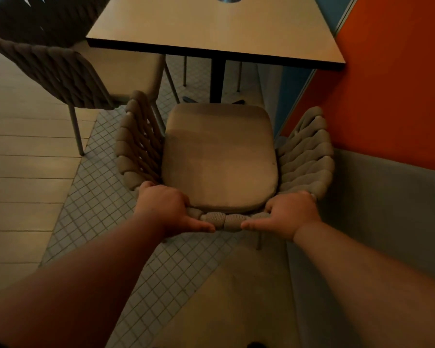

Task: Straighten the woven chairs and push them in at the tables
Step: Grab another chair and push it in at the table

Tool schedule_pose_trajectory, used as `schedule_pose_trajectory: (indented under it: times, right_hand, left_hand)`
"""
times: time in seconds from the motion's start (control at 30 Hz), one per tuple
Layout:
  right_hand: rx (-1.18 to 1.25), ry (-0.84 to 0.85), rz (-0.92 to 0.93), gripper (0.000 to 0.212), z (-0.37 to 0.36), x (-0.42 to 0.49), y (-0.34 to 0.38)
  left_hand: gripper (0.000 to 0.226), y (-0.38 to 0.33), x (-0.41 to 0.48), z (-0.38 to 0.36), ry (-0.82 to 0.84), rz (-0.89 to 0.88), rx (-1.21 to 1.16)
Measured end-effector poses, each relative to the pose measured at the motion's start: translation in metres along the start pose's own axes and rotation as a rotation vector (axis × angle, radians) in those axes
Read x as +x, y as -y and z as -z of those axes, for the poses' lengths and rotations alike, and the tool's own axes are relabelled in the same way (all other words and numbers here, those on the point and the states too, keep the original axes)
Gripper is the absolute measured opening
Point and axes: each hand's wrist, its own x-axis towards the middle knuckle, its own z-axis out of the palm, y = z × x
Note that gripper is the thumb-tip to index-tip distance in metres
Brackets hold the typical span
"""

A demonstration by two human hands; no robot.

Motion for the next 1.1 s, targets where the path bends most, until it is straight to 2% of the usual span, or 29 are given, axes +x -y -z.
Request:
schedule_pose_trajectory:
  times: [0.2, 0.7, 0.77, 0.83, 0.87, 0.93, 1.0, 1.1]
  right_hand:
    - [-0.035, -0.023, 0.033, 0.114, -0.007, 0.01, -0.004]
    - [-0.022, -0.003, -0.014, 0.117, 0.008, 0.036, -0.018]
    - [-0.06, 0.064, -0.028, 0.12, 0.011, 0.04, -0.018]
    - [-0.078, 0.23, -0.103, 0.125, 0.019, 0.039, -0.018]
    - [-0.048, 0.291, -0.16, 0.125, 0.028, 0.032, -0.014]
    - [0.087, 0.295, -0.289, 0.121, 0.043, 0.013, -0.003]
    - [0.39, 0.207, -0.388, 0.124, 0.055, -0.019, 0.006]
    - [0.903, 0.139, -0.37, 0.133, 0.078, -0.081, 0.012]
  left_hand:
    - [0.103, 0.002, 0.008, -0.003, -0.009, -0.014, 0.006]
    - [0.102, 0.002, 0.039, 0.006, -0.019, 0.015, 0.0]
    - [0.109, 0.002, 0.039, 0.009, 0.033, 0.051, -0.016]
    - [0.127, -0.003, 0.029, 0.017, 0.16, 0.153, -0.112]
    - [0.135, -0.007, 0.016, 0.023, 0.209, 0.203, -0.189]
    - [0.137, -0.012, -0.017, 0.037, 0.183, 0.26, -0.376]
    - [0.126, -0.011, -0.055, 0.051, 0.066, 0.244, -0.51]
    - [0.115, 0.006, -0.121, 0.082, -0.022, 0.272, -0.562]
